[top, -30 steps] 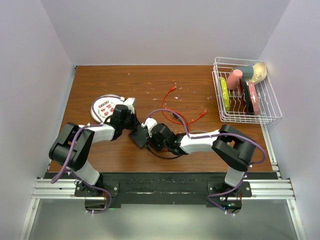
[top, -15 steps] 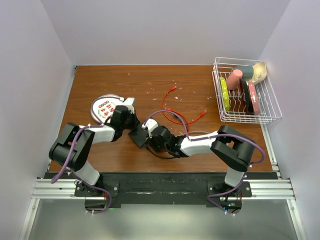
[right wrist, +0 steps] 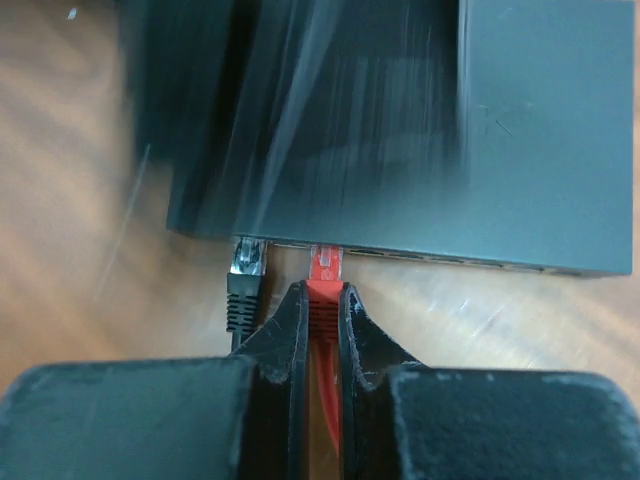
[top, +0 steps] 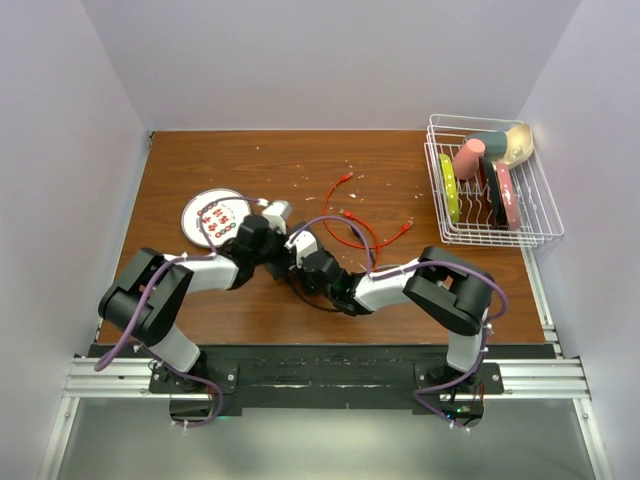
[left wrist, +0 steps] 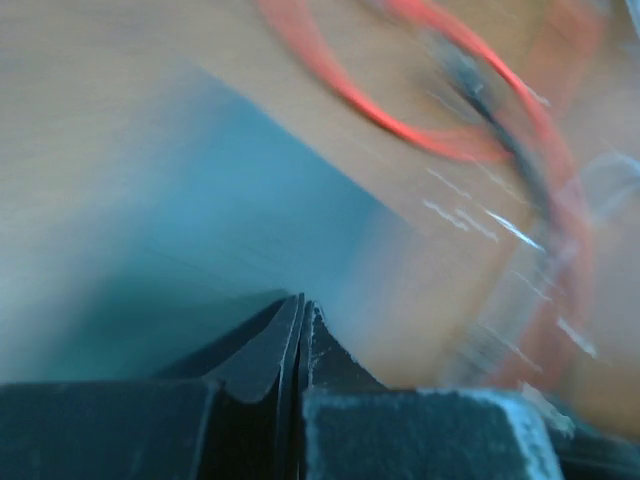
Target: Insert the plug into the switch port
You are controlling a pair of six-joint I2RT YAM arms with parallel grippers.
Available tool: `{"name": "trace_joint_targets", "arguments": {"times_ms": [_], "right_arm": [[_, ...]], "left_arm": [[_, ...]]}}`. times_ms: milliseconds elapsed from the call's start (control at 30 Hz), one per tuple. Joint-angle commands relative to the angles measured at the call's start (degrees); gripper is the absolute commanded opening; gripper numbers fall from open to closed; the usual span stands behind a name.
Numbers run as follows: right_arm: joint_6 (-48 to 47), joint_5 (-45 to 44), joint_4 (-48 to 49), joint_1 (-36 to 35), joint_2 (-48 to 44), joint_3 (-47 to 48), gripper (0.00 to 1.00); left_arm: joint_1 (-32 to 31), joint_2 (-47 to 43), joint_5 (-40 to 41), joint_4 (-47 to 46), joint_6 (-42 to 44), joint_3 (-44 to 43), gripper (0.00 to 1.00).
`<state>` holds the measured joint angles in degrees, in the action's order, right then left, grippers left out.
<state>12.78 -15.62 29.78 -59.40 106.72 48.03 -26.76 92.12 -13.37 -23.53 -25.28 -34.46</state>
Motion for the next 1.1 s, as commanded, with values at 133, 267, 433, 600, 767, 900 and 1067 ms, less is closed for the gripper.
{"name": "trace_joint_targets", "arguments": {"times_ms": [133,267,433,600,767,900,1067], "right_arm": [[-0.91,-9.08,15.67,2.62,-0.55,6.64,0.00],[0.84,-7.24,11.89,2.62,0.59,6.38,0.00],[2.87,-5.48,12.23,2.44,0.51,3.92,0.12],[4.10,-4.86,12.49,2.36,-1.50,0.58,0.37],[5.33,-5.04,12.41,2.27,-5.55,-3.55,0.60],[6.21,-5.91,10.65,2.27,-9.33,-5.49,0.78],[6.56,-9.95,4.52,2.27,-15.12,-6.37,0.87]], "left_arm": [[-5.05,3.60,-10.72,20.54,-2.85,4.14,0.00],[-4.62,3.68,-8.35,20.72,-3.11,2.73,0.00],[-1.89,2.90,-7.90,18.79,-3.11,-0.61,0.00],[2.32,-1.32,-7.20,17.38,-3.37,-3.33,0.00],[6.54,-5.45,-7.03,15.53,-4.25,-5.62,0.00],[8.66,-7.48,-7.02,13.95,-4.78,-8.24,0.00],[10.24,-5.02,-5.54,16.49,-1.80,-13.26,0.13]]}}
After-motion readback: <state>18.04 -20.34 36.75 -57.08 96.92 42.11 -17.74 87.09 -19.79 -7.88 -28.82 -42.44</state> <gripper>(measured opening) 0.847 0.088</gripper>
